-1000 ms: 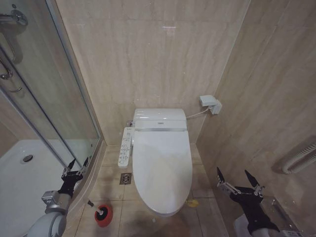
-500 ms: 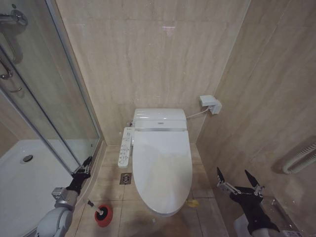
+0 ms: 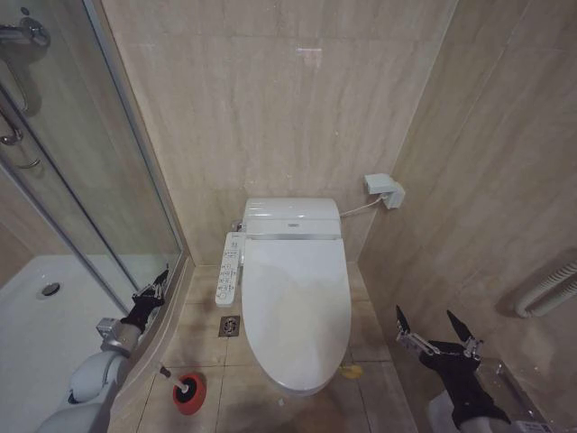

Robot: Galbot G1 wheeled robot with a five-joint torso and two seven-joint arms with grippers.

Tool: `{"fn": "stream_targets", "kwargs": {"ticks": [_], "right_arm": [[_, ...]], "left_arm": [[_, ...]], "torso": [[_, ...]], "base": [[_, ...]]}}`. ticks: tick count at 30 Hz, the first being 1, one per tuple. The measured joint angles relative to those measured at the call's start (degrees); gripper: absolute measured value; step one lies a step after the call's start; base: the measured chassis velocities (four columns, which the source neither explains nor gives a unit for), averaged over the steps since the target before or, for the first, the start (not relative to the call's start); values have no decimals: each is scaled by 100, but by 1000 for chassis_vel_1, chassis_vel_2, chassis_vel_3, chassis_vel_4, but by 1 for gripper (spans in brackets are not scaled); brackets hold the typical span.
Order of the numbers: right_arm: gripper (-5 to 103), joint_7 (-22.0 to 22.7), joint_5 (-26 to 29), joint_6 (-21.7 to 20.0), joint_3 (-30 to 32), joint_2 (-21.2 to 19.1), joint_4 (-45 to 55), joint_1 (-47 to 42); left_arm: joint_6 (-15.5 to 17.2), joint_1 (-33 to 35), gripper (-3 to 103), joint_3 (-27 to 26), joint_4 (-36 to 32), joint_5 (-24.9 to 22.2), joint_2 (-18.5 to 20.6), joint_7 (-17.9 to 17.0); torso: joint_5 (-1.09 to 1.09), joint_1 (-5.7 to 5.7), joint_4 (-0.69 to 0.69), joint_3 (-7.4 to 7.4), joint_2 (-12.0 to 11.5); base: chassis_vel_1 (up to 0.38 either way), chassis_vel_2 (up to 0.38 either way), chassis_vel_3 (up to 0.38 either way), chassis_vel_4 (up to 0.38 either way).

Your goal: Open the toilet lid, clean the toilet bowl with a toilet brush, close the toilet lid, and flush.

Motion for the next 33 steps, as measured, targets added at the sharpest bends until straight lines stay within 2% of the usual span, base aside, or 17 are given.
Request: {"fn": "stream_targets", "kwargs": {"ticks": [11,24,33], "right_arm": [[100,0,0,0,0,0,0,0],[100,0,0,0,0,0,0,0],[100,0,0,0,0,0,0,0]], "left_arm": [[-135,-815,0,408,827,-94,186,35],[-187,-1062,0,688,1049,-91,161,88],[-251,-1064,0,725,1091,-99,149,241]], "torso": [[1,0,0,0,0],[0,-1,0,0,0],[1,0,-1,0,0]], "base": [[0,0,0,0],[0,0,0,0],[-102,110,96,-120]]}}
